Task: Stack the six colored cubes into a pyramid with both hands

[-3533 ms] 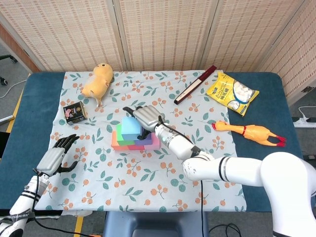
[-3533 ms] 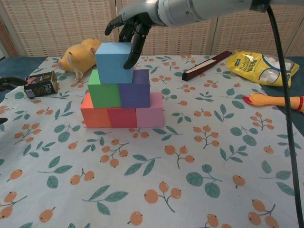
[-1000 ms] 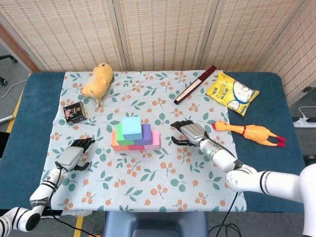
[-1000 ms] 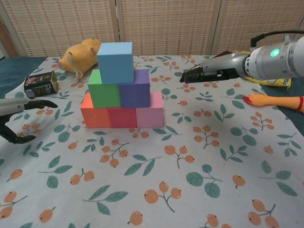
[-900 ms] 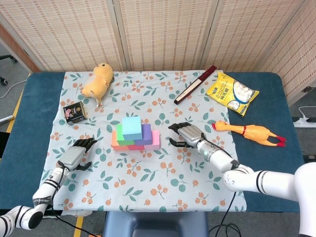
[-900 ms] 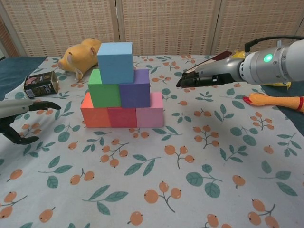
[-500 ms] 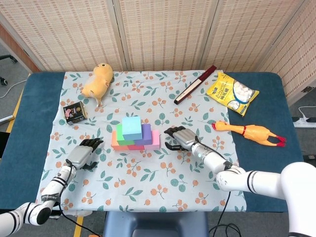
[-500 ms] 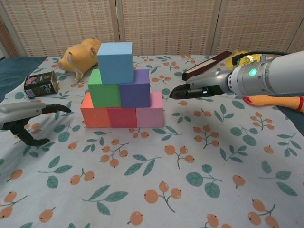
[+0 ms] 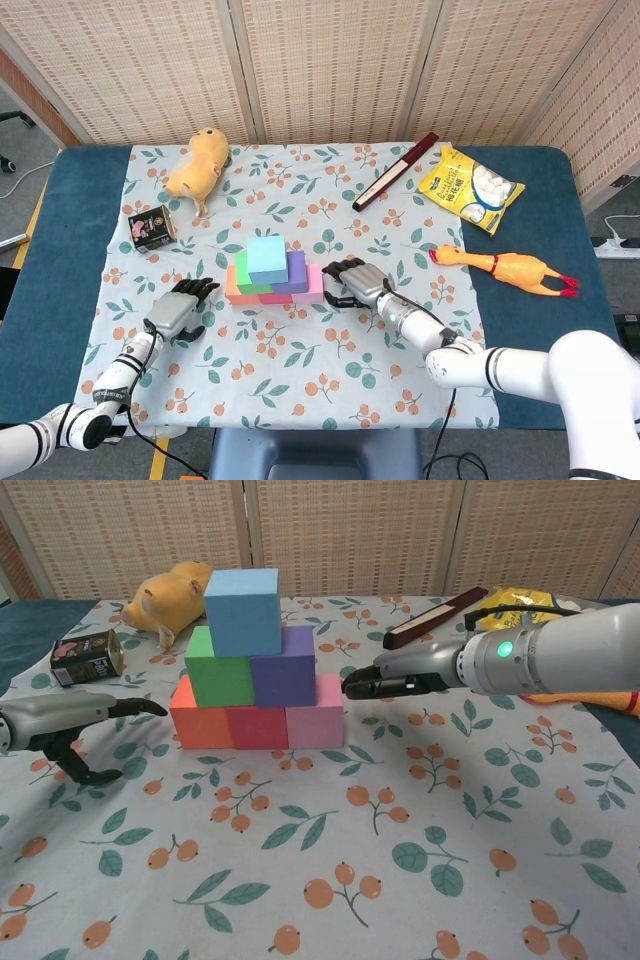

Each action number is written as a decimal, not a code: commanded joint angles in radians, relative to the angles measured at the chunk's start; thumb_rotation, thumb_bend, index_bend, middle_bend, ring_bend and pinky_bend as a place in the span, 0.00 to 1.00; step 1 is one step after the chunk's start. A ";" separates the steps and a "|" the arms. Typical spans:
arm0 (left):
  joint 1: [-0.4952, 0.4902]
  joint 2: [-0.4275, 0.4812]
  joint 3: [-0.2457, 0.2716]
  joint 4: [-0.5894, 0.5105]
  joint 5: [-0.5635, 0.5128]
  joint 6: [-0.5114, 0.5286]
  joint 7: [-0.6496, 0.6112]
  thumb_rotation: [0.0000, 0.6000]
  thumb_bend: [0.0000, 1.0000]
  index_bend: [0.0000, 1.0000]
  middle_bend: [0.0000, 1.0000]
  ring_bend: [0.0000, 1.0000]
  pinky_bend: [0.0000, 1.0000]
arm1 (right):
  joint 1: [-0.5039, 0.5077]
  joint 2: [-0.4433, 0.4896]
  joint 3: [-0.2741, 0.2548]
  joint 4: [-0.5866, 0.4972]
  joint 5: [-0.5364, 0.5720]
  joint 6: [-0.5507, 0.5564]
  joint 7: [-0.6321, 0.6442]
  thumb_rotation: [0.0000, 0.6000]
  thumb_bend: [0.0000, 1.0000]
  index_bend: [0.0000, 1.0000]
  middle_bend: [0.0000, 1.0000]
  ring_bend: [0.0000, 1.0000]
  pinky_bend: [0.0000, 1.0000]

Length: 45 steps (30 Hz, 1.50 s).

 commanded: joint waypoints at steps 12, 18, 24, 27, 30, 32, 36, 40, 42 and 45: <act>-0.020 -0.015 0.000 0.001 -0.002 -0.006 0.009 1.00 0.41 0.01 0.00 0.00 0.00 | -0.003 -0.016 0.005 0.013 -0.002 -0.004 -0.003 0.00 0.45 0.04 0.02 0.00 0.00; -0.025 -0.017 0.003 0.000 -0.003 -0.009 0.011 1.00 0.41 0.01 0.00 0.00 0.00 | -0.003 -0.018 0.006 0.015 0.001 -0.003 -0.005 0.00 0.45 0.04 0.02 0.00 0.00; -0.029 -0.018 0.003 0.000 -0.004 -0.008 0.011 1.00 0.41 0.01 0.00 0.00 0.00 | -0.003 -0.019 0.009 0.014 0.006 -0.001 -0.007 0.00 0.45 0.04 0.02 0.00 0.00; -0.033 -0.017 0.002 -0.006 -0.002 -0.006 0.015 1.00 0.41 0.01 0.00 0.00 0.00 | -0.003 -0.020 0.010 0.014 0.007 -0.001 -0.007 0.00 0.45 0.04 0.02 0.00 0.00; -0.038 -0.017 0.002 -0.011 -0.005 -0.008 0.023 1.00 0.41 0.01 0.00 0.00 0.00 | -0.004 -0.020 0.012 0.012 0.007 0.001 -0.007 0.00 0.45 0.04 0.02 0.00 0.00; -0.041 -0.018 0.001 -0.012 -0.008 -0.010 0.028 1.00 0.41 0.01 0.00 0.00 0.00 | -0.004 -0.021 0.012 0.011 0.008 0.001 -0.007 0.00 0.45 0.03 0.02 0.00 0.00; -0.047 -0.022 0.000 -0.014 -0.015 -0.014 0.034 1.00 0.41 0.01 0.00 0.00 0.00 | -0.004 -0.021 0.013 0.011 0.009 0.003 -0.009 0.00 0.45 0.03 0.02 0.00 0.00; -0.050 -0.024 0.001 -0.015 -0.019 -0.016 0.040 1.00 0.41 0.01 0.00 0.00 0.00 | -0.004 -0.022 0.013 0.011 0.011 0.003 -0.009 0.00 0.45 0.03 0.02 0.00 0.00; -0.053 -0.026 0.001 -0.014 -0.023 -0.016 0.047 1.00 0.41 0.01 0.00 0.00 0.00 | -0.005 -0.020 0.013 0.010 0.011 0.002 -0.009 0.00 0.45 0.03 0.02 0.00 0.00; -0.053 -0.023 0.003 -0.015 -0.031 -0.017 0.053 1.00 0.41 0.01 0.00 0.00 0.00 | -0.006 -0.017 0.013 0.009 0.012 0.003 -0.010 0.00 0.45 0.03 0.02 0.00 0.00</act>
